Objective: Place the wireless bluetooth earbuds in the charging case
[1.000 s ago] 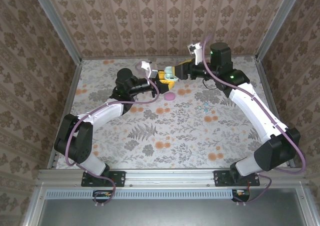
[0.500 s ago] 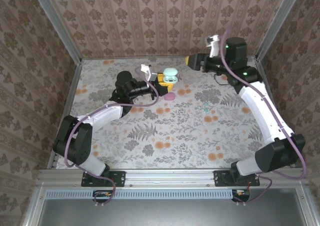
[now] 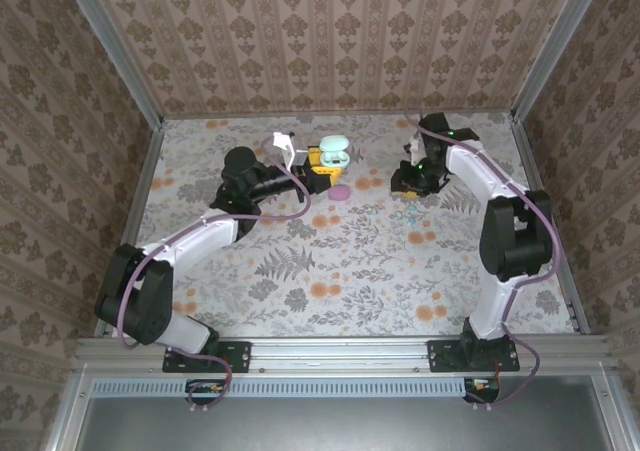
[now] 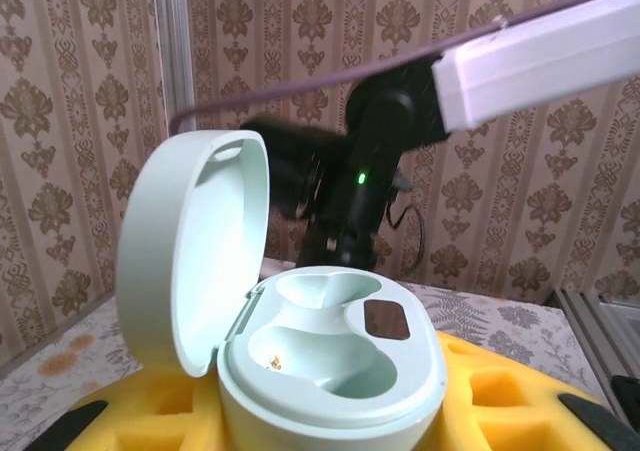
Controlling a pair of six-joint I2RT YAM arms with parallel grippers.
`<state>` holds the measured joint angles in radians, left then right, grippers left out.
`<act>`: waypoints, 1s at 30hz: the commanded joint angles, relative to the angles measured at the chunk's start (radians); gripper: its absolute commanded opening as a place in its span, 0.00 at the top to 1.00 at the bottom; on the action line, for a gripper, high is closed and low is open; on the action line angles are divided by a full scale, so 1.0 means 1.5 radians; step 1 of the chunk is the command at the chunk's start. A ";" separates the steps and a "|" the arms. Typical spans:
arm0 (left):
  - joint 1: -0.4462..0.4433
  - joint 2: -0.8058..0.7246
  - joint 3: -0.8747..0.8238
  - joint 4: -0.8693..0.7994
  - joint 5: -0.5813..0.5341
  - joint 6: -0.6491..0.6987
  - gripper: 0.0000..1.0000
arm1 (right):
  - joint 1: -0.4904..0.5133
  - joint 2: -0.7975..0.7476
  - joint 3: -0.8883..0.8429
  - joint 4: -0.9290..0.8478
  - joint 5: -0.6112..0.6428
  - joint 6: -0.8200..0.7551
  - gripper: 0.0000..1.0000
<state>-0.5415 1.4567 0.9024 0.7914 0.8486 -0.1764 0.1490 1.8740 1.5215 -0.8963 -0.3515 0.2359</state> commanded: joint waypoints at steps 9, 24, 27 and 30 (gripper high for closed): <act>0.009 -0.039 -0.001 -0.022 -0.011 0.036 0.74 | 0.034 0.104 0.056 -0.077 0.130 -0.114 0.65; 0.010 -0.055 -0.007 -0.035 -0.018 0.041 0.74 | 0.090 0.210 0.180 -0.145 0.233 -0.258 0.67; 0.010 -0.056 -0.007 -0.035 -0.017 0.040 0.74 | 0.091 0.224 0.193 -0.162 0.243 -0.268 0.66; 0.009 -0.056 -0.006 -0.035 -0.015 0.040 0.74 | 0.090 0.231 0.196 -0.167 0.249 -0.276 0.66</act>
<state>-0.5343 1.3975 0.9024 0.7330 0.8284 -0.1341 0.2886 2.1952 1.7855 -1.0828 -0.0212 -0.1364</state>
